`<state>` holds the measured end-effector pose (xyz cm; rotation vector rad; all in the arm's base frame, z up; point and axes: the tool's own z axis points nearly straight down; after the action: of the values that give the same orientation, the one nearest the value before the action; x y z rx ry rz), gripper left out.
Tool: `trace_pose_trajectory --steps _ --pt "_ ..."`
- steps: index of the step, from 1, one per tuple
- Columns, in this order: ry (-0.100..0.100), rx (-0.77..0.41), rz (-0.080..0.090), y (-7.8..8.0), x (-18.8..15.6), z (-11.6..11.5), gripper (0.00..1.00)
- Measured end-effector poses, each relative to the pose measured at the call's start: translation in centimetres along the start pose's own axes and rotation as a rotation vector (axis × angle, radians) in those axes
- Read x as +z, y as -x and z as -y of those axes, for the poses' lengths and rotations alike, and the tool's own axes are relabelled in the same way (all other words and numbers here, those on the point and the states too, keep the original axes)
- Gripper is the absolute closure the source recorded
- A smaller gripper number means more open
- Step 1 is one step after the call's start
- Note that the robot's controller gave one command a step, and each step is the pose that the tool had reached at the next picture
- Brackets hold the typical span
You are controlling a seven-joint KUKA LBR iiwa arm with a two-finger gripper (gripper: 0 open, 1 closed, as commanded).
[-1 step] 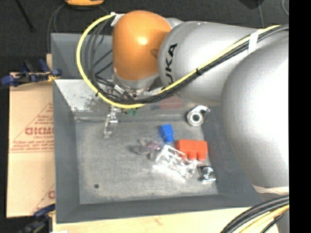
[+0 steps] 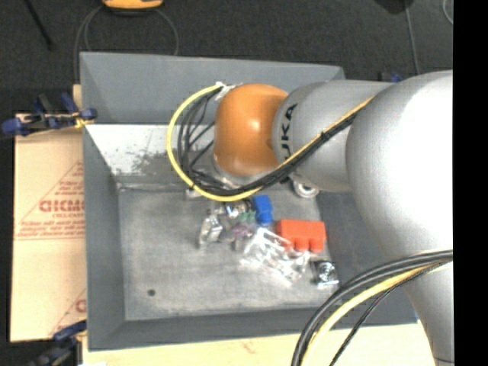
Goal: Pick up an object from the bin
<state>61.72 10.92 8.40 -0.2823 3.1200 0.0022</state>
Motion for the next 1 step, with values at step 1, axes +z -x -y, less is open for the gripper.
trace_pose_trajectory --steps 1 --pt "-0.003 0.138 0.000 2.18 -2.48 5.55 0.00"
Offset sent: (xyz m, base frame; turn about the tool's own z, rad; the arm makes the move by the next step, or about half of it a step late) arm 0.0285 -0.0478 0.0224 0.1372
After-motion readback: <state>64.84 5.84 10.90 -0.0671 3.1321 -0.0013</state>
